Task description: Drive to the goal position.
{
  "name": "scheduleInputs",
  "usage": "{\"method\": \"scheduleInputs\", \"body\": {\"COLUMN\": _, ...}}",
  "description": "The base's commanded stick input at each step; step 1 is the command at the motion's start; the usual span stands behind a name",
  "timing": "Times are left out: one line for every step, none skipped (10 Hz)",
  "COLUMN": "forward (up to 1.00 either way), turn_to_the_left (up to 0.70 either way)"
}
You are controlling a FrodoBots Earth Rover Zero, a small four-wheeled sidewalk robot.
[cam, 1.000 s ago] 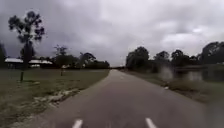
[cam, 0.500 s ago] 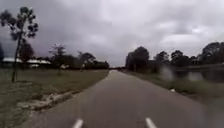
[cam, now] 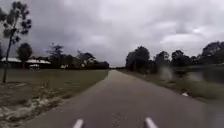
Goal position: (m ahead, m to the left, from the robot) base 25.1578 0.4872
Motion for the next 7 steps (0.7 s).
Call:
{"method": "scheduleInputs", "body": {"forward": 0.84, "turn_to_the_left": 0.03}}
{"method": "scheduleInputs", "body": {"forward": 0.84, "turn_to_the_left": 0.03}}
{"method": "scheduleInputs", "body": {"forward": 0.84, "turn_to_the_left": 0.03}}
{"method": "scheduleInputs", "body": {"forward": 0.84, "turn_to_the_left": 0.03}}
{"method": "scheduleInputs", "body": {"forward": 0.84, "turn_to_the_left": 0.03}}
{"method": "scheduleInputs", "body": {"forward": 0.84, "turn_to_the_left": 0.03}}
{"method": "scheduleInputs", "body": {"forward": 0.84, "turn_to_the_left": 0.03}}
